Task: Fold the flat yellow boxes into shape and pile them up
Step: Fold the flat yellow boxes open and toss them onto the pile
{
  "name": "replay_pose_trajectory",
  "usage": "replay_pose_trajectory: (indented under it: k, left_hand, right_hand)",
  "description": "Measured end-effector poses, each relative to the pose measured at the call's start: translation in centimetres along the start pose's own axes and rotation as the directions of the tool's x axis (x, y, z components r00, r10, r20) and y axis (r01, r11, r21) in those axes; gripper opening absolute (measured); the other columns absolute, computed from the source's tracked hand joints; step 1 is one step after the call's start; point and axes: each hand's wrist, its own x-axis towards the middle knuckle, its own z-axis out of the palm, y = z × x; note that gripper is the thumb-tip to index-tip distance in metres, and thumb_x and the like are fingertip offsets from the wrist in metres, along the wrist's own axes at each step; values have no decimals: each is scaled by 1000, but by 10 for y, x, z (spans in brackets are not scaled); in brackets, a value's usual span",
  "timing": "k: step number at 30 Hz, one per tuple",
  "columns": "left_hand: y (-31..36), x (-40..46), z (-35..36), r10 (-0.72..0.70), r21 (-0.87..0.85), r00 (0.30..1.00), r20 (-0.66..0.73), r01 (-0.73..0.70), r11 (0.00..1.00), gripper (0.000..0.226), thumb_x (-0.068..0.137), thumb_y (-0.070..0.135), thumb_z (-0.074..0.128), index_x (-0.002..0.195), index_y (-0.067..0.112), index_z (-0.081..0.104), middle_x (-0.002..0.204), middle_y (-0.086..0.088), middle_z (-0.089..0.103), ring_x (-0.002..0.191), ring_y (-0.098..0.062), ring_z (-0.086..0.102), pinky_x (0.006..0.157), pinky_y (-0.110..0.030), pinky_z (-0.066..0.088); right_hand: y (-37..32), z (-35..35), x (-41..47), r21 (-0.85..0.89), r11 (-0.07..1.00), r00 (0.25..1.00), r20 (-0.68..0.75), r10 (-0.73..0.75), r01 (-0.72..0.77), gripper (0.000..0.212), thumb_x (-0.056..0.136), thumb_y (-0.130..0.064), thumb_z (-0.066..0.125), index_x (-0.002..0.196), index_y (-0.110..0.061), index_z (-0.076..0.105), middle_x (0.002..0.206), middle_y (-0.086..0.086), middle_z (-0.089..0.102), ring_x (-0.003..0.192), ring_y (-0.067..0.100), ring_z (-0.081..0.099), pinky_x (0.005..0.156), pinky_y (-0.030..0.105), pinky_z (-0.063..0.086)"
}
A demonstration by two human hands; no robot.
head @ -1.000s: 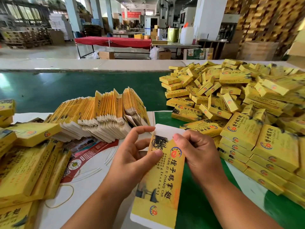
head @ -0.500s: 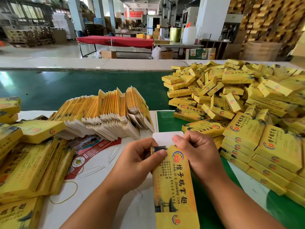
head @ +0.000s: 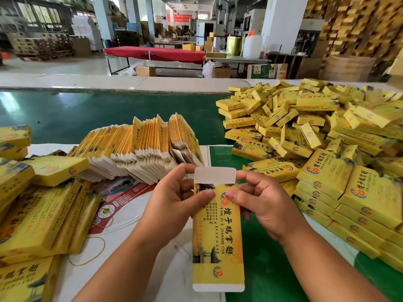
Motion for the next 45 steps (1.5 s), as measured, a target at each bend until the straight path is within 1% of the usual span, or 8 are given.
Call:
replay_pose_trajectory:
  k: [6, 17, 23, 29, 33, 37, 40, 45]
  left_hand:
    - [0, 0, 1, 20, 12, 1000, -18, -20, 1000, 12, 72, 13, 71, 82, 18, 67, 83, -31, 65, 75, -28, 71, 64, -28, 57]
    - [2, -1, 1, -59, 119, 997, -45, 64, 991, 29, 80, 40, 61, 81, 11, 63, 67, -2, 67, 63, -15, 64, 57, -26, 51]
    - [1, -2, 1, -99, 161, 995, -27, 102, 982, 24, 75, 36, 65, 88, 16, 65, 74, -14, 69, 74, -22, 70, 62, -26, 56]
    - [0, -2, 1, -102, 185, 994, -39, 107, 977, 11, 90, 11, 62, 100, 16, 62, 67, -5, 68, 74, -20, 73, 62, -23, 56]
    - [2, -5, 10, -112, 211, 986, -121, 136, 968, 19, 90, 21, 62, 108, 22, 58, 83, -3, 74, 76, -14, 74, 61, -27, 60]
    - [1, -13, 25, 13, 611, 989, -147, 80, 788, 47, 66, 69, 66, 102, 54, 41, 94, 51, 49, 82, 26, 53, 55, -1, 45]
    - [-5, -17, 32, 57, 767, 985, -164, 91, 635, 63, 51, 82, 63, 95, 57, 26, 89, 33, 52, 91, 25, 43, 52, -8, 39]
    - [-8, -18, 28, 210, 871, 972, -106, -11, 491, 61, 56, 61, 62, 104, 48, 28, 85, 26, 46, 79, 7, 49, 56, -9, 35]
  right_hand:
    - [4, 1, 1, -13, 998, 998, -34, -55, 55, 31, 75, -39, 76, 103, -25, 76, 75, 17, 74, 60, 23, 65, 44, 24, 44]
    - [4, 0, 0, -182, 982, 998, 8, -59, 59, 20, 83, -31, 73, 104, -31, 73, 79, 5, 76, 66, 14, 71, 51, 24, 51]
    - [3, 2, -1, -219, 975, 999, -19, -49, 44, 39, 86, -62, 57, 101, -31, 76, 78, 5, 76, 65, 16, 68, 51, 23, 50]
    - [4, -1, -1, -294, 956, 1000, 2, -21, 21, 18, 88, -35, 68, 98, -23, 77, 80, 1, 77, 65, 12, 69, 54, 22, 51]
    - [4, 5, -3, -365, 926, 987, -82, -137, 98, 9, 90, -26, 69, 93, -23, 77, 75, -5, 75, 61, 7, 67, 52, 21, 51]
    - [7, 17, -5, -409, 899, 911, -293, -291, 156, 8, 90, -27, 68, 87, -28, 76, 71, -9, 72, 59, 5, 66, 51, 22, 53]
    - [6, 23, -5, -431, 884, 882, -328, -340, 181, 9, 89, -29, 67, 86, -27, 75, 72, -11, 72, 64, 6, 68, 52, 18, 52]
    - [5, 26, -3, -399, 899, 902, -299, -312, 179, 12, 86, -33, 69, 77, -25, 72, 62, -10, 68, 53, 7, 62, 49, 22, 49]
